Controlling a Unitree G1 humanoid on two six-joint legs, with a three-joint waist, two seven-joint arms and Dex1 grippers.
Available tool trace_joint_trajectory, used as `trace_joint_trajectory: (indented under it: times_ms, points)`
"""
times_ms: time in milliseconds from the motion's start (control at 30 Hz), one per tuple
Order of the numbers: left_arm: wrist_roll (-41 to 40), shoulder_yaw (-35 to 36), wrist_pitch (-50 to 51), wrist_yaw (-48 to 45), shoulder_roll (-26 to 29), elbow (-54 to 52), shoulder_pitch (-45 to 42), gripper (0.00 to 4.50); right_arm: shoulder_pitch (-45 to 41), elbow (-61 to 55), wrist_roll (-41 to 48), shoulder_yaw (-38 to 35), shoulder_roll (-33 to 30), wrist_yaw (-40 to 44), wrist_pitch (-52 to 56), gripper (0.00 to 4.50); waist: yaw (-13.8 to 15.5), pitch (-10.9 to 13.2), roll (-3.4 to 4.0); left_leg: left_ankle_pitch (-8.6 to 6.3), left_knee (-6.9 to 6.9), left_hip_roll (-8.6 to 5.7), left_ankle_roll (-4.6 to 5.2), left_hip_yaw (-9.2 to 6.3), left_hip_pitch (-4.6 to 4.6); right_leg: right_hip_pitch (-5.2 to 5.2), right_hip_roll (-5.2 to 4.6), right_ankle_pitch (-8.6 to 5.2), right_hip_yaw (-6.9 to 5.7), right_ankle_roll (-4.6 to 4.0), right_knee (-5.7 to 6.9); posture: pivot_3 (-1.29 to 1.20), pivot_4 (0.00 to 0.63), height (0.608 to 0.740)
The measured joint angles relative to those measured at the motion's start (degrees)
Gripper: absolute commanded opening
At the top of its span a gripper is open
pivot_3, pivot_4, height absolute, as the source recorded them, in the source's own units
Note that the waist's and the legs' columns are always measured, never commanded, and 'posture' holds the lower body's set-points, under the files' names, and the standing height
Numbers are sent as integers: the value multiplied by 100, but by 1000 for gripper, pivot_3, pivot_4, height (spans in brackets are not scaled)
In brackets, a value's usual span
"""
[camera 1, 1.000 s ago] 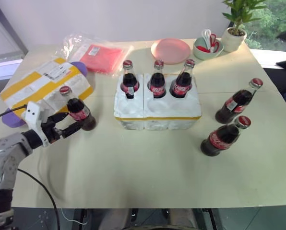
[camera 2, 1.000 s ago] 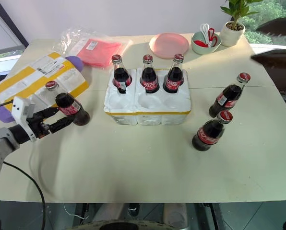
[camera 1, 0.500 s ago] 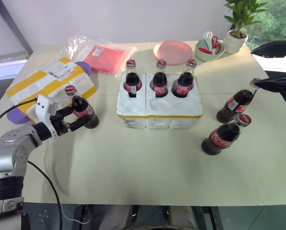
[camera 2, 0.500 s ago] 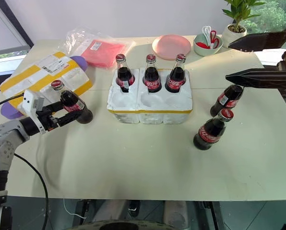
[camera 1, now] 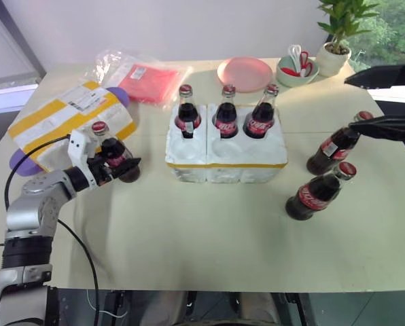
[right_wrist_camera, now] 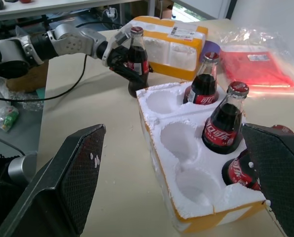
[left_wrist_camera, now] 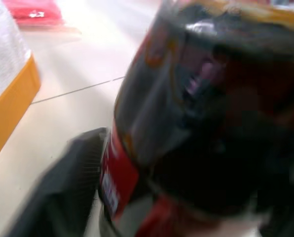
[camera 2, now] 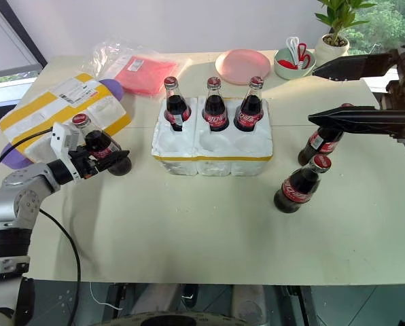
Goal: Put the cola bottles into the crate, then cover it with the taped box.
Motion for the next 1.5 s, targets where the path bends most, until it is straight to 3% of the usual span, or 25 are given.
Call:
trace_joint_trajectory:
  times_ms: [133, 333, 433, 600, 767, 900, 1167, 1500]
  points:
    - [-16, 11, 67, -70, 45, 11, -13, 2871, 115, -45, -18, 0, 2, -82, -143, 4500, 4, 0, -1, 0, 0, 0, 1, 0, 0, 0, 0, 0, 0, 0, 0, 0, 150, 740]
    - [-446, 86, 850, -421, 587, -320, -67, 2871, 329, -93, -51, 3, 52, -163, -370, 4500, 3, 7, -11, 0, 0, 0, 1, 0, -3, -3, 2, 0, 0, 0, 0, 0, 150, 740]
    - [-808, 155, 1367, -635, 895, -436, -549, 2871, 333, -95, -42, 3, 83, -218, -403, 4500, 25, 13, -21, 0, 3, 0, 2, -6, -5, -1, 5, 0, -3, 0, 1, 0, 150, 740]
    - [-1096, 109, 1706, -863, 961, -487, -1766, 2871, 500, -169, -15, -29, 203, -363, -419, 4500, 11, 16, -30, 11, 17, -5, -17, -5, -6, 8, 5, 2, -6, 4, -1, 0, 150, 740]
    - [-1006, -507, 1686, -1260, 654, -312, -2632, 2871, 647, -339, 87, -137, 231, -544, -378, 4500, 2, 16, -30, 13, 15, -5, -18, -3, -6, 7, 4, 2, -6, 4, -2, 0, 150, 740]
    - [-661, -1159, 1447, -1511, 72, 176, -3087, 2871, 853, -480, 209, -377, 246, -750, -297, 4500, 5, 19, -34, 14, 22, -5, -18, -3, -6, 10, 4, 3, -6, 5, 0, 0, 150, 740]
    - [-183, -1575, 999, -1901, -496, 974, -3497, 2871, 1371, -802, 369, -820, 257, -1043, -157, 4500, -2, 21, -38, 13, 32, -4, -16, -2, -7, 12, 3, 3, -6, 6, 1, 0, 150, 740]
    - [670, -2102, -13, -2349, -585, 1310, -3359, 2871, 1546, -904, 538, -953, 417, -1381, -122, 4500, -6, 22, -39, 9, 62, -4, -9, -2, -10, 23, 3, 14, -6, 16, 2, 0, 150, 740]
